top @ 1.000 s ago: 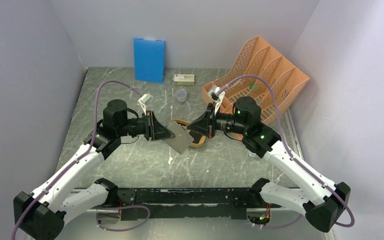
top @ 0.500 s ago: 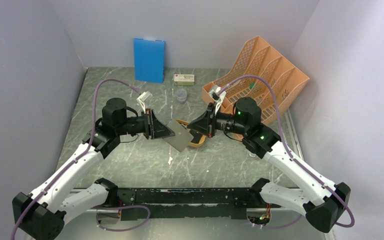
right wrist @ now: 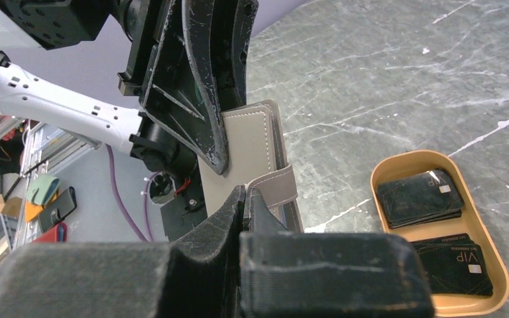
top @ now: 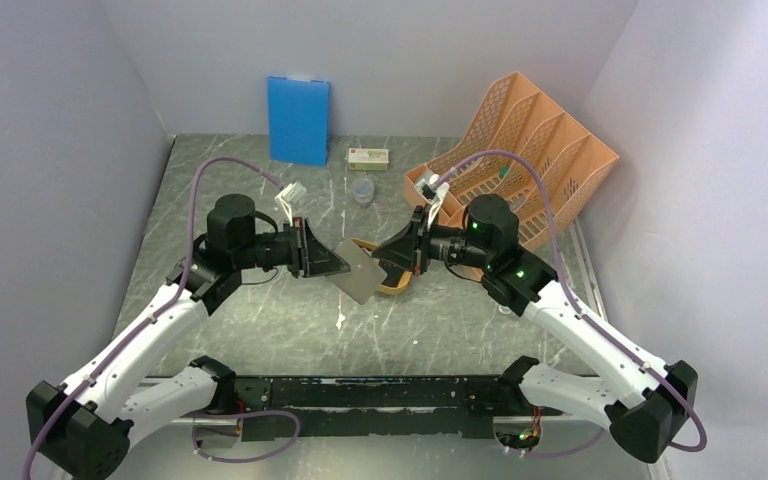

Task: Put the credit cards into the card holder
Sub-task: Close the card holder.

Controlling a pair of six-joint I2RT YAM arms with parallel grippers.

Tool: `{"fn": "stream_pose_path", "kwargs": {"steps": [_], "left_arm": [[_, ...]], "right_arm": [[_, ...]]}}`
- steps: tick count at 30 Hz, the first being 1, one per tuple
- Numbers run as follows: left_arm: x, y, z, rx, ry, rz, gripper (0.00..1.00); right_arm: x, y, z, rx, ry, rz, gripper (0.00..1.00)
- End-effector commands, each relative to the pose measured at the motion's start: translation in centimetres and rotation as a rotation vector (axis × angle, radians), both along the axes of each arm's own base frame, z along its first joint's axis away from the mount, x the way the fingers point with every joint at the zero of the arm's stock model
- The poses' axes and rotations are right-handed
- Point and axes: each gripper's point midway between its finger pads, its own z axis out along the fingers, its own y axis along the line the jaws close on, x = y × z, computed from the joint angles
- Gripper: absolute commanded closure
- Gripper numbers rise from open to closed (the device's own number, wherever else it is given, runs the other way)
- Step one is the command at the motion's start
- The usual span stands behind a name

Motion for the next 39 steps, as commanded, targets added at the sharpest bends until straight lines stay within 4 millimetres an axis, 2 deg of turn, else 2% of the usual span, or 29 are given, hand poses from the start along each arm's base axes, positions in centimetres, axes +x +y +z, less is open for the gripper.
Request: {"fn": "stream_pose_path", "kwargs": {"steps": [1,6,12,20,39], "left_arm": [[0.7,-0.1,1.3,-0.008,-0.015,0.012,0.95],[1.0,-0.2,0.6,0.011,0.014,0.009,0.95],[1.0,-0.4,0.9,-0.003,0.017,0.002,0.95],[0.8,-0.5,1.4,-0.016,0.018,-0.007,0.95],[0.7,-0.6,1.6,-0.03,0.024,-0.012,0.95]], "right_arm": [[0.0,0.2,0.4,-0.019,-0.015,0.019,1.0],[-0.1,0.9,-0.2,-0.07,-0.027,0.029,1.0],[-0.5,1.9,-1.1,-0.113,-0.032,0.041,1.0],[0.4,1.6,-1.8,-0.158,-0.074,-0.038,1.0],[0.1,2.5,-3.5,-0.273,-0.134,-0.084,1.0]]}}
